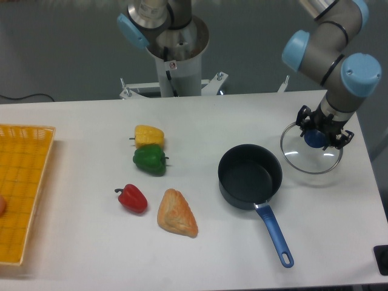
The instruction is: Open the lid
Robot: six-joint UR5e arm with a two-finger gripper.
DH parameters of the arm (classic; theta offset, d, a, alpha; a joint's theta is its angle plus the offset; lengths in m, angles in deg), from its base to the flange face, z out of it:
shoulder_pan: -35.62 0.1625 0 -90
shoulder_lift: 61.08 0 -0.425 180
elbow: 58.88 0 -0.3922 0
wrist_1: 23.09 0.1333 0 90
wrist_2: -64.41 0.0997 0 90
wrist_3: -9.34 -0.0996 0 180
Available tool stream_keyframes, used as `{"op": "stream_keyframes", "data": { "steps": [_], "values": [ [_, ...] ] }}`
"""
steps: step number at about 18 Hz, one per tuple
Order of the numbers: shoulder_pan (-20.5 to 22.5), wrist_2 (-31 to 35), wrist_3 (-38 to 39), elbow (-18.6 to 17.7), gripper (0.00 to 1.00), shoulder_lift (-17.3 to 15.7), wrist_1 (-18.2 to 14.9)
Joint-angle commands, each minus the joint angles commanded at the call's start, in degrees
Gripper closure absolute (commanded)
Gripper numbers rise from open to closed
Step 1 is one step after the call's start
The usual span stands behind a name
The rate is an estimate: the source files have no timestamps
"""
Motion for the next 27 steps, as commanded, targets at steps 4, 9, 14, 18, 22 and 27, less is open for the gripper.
{"op": "stream_keyframes", "data": {
  "steps": [4, 9, 14, 18, 22, 27],
  "values": [
    [0.00, 0.00, 0.09, -0.26, 0.63, 0.88, 0.09],
    [0.18, 0.00, 0.09, -0.35, 0.63, 1.49, 0.00],
    [0.18, 0.00, 0.26, -0.35, 0.63, 2.02, 0.00],
    [0.18, 0.00, 0.35, -0.44, 0.63, 2.37, 0.00],
    [0.18, 0.00, 0.35, -0.53, 0.63, 2.46, 0.09],
    [0.18, 0.00, 0.44, -0.62, 0.63, 2.46, 0.00]
  ]
}}
